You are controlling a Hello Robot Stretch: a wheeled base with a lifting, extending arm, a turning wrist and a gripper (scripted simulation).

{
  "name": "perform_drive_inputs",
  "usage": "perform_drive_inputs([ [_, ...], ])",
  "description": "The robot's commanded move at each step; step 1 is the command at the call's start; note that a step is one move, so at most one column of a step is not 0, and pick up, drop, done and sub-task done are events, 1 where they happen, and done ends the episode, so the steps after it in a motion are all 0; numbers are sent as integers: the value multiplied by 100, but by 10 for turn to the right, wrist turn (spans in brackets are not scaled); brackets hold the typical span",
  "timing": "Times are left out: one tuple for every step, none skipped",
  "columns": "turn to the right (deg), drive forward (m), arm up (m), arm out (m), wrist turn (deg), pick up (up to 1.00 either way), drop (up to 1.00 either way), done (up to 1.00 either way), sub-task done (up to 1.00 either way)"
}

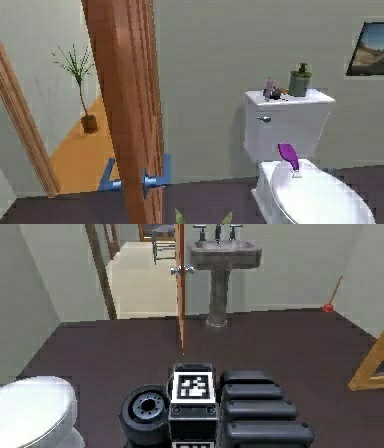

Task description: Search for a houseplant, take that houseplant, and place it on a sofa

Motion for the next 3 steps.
perform_drive_inputs([
  [-450, 0, 0, 0, 0, 0, 0, 0, 0],
  [-450, 0, 0, 0, 0, 0, 0, 0, 0],
  [-30, 0, 0, 0, 0, 0, 0, 0, 0],
])
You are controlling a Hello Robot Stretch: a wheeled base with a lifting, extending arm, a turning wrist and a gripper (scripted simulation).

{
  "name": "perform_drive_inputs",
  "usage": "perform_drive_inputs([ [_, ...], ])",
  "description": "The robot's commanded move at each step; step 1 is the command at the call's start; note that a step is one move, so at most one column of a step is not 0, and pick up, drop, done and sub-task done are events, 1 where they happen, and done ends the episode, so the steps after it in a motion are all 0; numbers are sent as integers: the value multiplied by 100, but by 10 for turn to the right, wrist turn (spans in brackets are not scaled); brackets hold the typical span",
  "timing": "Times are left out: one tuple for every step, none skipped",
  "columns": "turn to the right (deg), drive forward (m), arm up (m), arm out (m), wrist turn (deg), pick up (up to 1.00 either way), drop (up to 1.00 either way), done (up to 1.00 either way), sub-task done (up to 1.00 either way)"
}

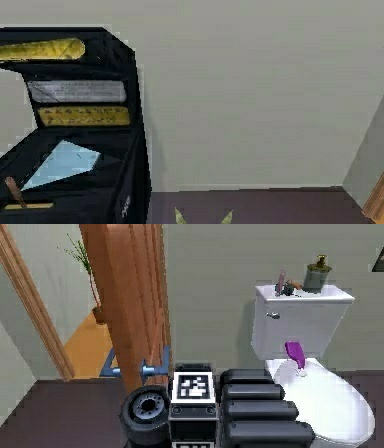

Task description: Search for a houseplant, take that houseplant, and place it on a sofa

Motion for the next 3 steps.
perform_drive_inputs([
  [0, 40, 0, 0, 0, 0, 0, 0, 0],
  [450, 0, 0, 0, 0, 0, 0, 0, 0],
  [120, 0, 0, 0, 0, 0, 0, 0, 0],
])
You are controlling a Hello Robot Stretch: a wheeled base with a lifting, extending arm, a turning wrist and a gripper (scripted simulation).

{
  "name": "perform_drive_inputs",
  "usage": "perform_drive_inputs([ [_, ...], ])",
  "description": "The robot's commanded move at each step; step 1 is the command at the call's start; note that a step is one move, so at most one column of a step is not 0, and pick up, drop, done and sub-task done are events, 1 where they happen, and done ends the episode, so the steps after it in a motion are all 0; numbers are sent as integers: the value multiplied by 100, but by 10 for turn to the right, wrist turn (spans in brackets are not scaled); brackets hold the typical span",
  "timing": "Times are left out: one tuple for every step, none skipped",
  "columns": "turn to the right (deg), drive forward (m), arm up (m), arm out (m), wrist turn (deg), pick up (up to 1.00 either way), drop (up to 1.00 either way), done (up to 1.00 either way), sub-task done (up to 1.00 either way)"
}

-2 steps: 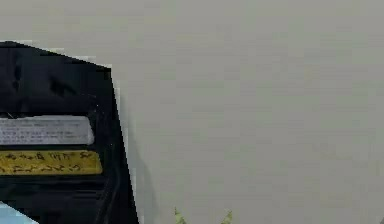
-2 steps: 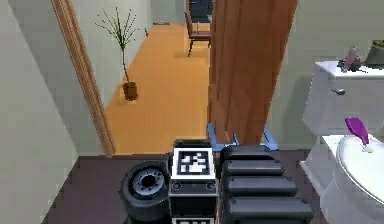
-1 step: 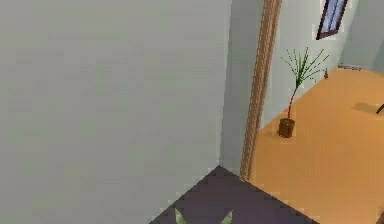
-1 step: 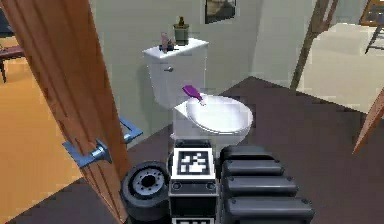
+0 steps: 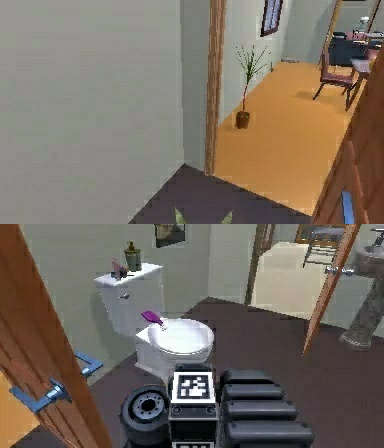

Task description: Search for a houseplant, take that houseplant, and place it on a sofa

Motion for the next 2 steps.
perform_drive_inputs([
  [0, 45, 0, 0, 0, 0, 0, 0, 0],
  [330, 0, 0, 0, 0, 0, 0, 0, 0],
])
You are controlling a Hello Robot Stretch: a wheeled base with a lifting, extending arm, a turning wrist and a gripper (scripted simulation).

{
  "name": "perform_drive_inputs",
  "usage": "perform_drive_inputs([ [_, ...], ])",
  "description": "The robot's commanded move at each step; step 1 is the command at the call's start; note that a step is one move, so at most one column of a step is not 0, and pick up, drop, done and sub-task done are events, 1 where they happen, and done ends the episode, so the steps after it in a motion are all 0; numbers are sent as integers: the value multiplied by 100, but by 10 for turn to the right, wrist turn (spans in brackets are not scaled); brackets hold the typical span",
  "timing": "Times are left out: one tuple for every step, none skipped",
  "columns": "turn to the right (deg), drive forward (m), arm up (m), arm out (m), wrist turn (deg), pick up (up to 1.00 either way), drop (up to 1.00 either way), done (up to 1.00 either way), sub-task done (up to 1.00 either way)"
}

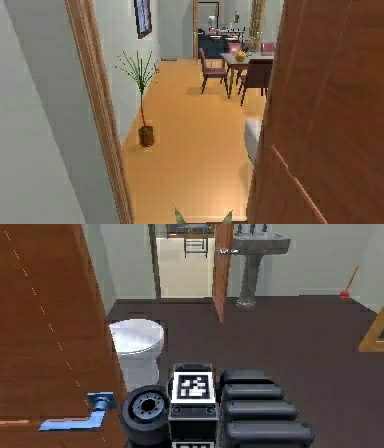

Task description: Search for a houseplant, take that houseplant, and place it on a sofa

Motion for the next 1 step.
perform_drive_inputs([
  [0, 100, 0, 0, 0, 0, 0, 0, 0],
])
